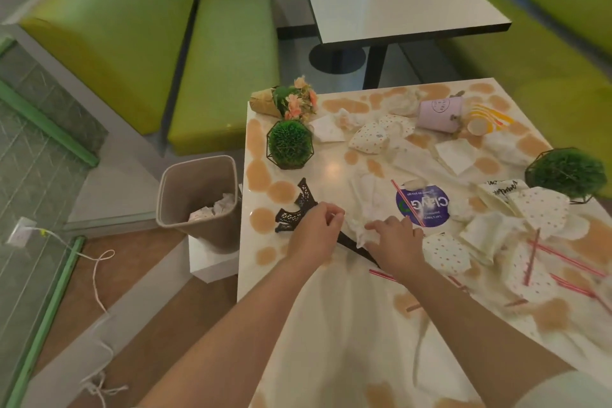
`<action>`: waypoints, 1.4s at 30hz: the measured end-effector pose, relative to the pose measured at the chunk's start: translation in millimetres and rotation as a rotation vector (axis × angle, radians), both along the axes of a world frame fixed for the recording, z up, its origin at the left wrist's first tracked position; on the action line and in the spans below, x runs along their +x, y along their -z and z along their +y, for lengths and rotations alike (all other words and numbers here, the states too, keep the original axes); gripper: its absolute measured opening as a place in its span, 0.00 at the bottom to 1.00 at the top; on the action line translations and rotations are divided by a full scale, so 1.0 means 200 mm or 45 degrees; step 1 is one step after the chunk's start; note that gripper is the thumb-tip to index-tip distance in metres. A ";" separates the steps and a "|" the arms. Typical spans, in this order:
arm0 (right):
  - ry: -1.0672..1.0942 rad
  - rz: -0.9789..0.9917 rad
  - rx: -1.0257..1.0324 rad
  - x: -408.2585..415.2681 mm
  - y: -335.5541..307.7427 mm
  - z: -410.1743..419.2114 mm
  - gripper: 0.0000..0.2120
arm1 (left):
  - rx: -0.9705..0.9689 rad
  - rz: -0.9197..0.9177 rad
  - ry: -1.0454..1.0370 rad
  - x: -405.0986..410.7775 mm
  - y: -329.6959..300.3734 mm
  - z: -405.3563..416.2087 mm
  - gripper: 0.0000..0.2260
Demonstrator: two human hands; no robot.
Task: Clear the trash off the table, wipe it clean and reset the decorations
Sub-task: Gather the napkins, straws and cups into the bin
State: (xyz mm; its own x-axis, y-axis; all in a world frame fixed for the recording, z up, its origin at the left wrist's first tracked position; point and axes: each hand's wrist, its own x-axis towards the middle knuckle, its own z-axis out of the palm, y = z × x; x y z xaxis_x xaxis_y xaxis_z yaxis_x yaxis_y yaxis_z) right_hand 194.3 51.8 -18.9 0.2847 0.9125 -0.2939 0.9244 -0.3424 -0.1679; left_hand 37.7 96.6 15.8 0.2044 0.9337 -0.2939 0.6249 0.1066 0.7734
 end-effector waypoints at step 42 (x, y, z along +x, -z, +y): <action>0.340 0.481 0.447 0.15 -0.01 0.21 0.10 | -0.211 -0.236 -0.455 0.22 0.04 0.04 0.14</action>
